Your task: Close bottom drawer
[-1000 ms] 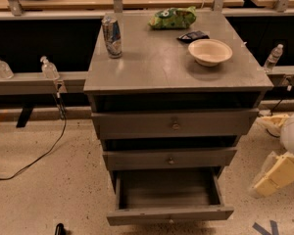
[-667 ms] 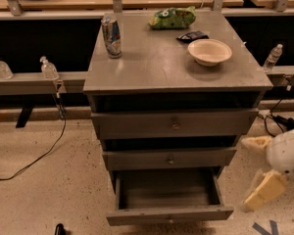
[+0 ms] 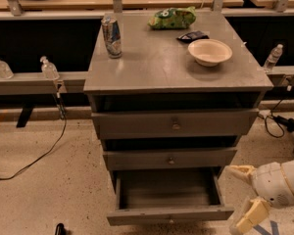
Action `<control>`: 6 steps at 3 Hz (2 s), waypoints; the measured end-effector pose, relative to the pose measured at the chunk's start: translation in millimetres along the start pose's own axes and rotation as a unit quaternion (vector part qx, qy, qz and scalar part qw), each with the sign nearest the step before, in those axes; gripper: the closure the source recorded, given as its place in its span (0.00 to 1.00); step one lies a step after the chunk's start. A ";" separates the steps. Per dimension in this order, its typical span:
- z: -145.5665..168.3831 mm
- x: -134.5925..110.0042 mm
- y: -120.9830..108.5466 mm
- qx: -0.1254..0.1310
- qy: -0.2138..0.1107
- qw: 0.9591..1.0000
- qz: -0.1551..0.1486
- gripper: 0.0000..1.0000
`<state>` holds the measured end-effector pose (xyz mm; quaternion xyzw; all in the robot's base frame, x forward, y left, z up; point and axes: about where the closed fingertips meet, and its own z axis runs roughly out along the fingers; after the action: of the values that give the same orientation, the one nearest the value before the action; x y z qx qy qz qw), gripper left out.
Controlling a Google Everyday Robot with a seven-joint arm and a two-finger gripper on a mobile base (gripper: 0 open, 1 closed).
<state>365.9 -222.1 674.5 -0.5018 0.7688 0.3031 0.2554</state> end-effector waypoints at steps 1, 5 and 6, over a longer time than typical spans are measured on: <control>0.0 0.0 0.0 0.000 0.000 1.000 0.000 0.00; 151.4 89.5 -49.0 -0.126 -0.022 0.981 -0.147 0.00; 151.1 89.1 -48.8 -0.126 -0.022 0.981 -0.147 0.00</control>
Offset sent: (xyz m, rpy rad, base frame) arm 0.0001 0.0256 -0.0451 0.0100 0.0635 0.1711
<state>391.9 -183.1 498.6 -0.6306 0.6367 0.3676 0.2485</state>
